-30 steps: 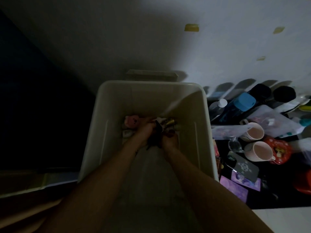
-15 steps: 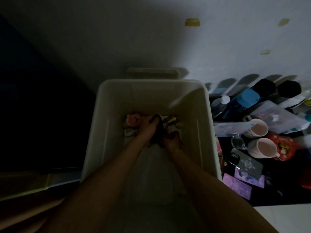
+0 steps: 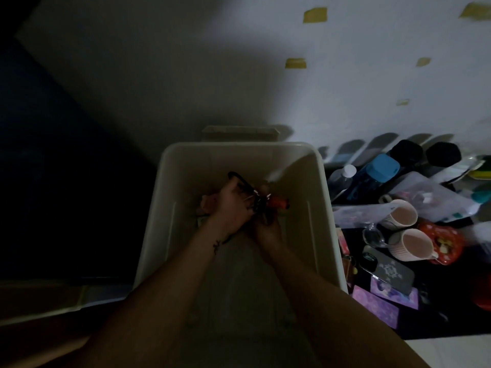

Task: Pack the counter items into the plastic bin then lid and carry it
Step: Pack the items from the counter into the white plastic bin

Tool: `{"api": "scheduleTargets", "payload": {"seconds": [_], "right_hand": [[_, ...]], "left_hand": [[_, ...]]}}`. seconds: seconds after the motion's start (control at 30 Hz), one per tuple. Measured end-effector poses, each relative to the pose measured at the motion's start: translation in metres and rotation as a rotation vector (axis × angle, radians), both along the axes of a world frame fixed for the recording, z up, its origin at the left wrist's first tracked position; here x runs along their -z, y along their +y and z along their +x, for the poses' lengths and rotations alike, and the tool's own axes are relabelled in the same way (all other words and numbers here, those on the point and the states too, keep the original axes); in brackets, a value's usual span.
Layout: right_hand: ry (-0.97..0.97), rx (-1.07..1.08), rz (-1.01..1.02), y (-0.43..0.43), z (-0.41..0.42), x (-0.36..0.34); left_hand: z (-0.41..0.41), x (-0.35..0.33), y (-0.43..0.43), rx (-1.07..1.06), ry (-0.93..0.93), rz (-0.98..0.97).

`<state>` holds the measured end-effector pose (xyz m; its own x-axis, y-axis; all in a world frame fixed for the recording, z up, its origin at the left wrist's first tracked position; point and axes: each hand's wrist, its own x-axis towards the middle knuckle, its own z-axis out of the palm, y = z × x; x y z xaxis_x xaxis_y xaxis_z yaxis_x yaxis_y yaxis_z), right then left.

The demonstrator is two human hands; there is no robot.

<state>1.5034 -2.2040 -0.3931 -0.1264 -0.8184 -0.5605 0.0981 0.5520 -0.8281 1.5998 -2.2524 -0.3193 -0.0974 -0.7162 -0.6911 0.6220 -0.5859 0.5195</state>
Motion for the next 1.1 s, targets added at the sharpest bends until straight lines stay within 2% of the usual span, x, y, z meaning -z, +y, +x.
{"api": "scheduleTargets", "payload": {"seconds": [0.1,0.27,0.4,0.57,0.77,0.87,0.93,0.97,1.03,1.1], "right_hand": [[-0.198,0.069,-0.042,-0.019,0.004,-0.013],[-0.400,0.203,0.046,-0.042,0.012,-0.003],[-0.466,0.188,0.084,-0.041,0.018,-0.008],[-0.417,0.116,0.089,-0.042,0.018,-0.006],[-0.142,0.191,0.064,-0.041,0.015,0.003],[-0.083,0.190,0.041,-0.040,0.011,-0.009],[-0.048,0.217,0.009,-0.036,0.011,-0.014],[-0.033,0.233,-0.004,-0.036,0.010,-0.013],[-0.020,0.252,-0.013,-0.035,0.008,-0.011],[0.016,0.244,-0.024,-0.037,0.001,-0.009]], "left_hand": [[0.005,0.002,-0.005,-0.086,0.028,0.000],[0.010,0.016,-0.007,-0.229,0.070,0.066],[0.012,0.026,-0.008,-0.330,0.193,0.078],[0.023,0.039,-0.009,-0.335,0.163,0.128],[0.022,0.045,-0.015,-0.274,-0.098,0.131],[0.035,0.123,-0.029,-0.125,-0.342,0.158],[0.036,0.162,-0.037,-0.122,-0.458,0.218],[0.037,0.170,-0.039,-0.091,-0.514,0.251],[0.037,0.137,-0.034,-0.054,-0.620,0.206],[0.036,0.172,-0.040,-0.105,-0.614,0.137]]}}
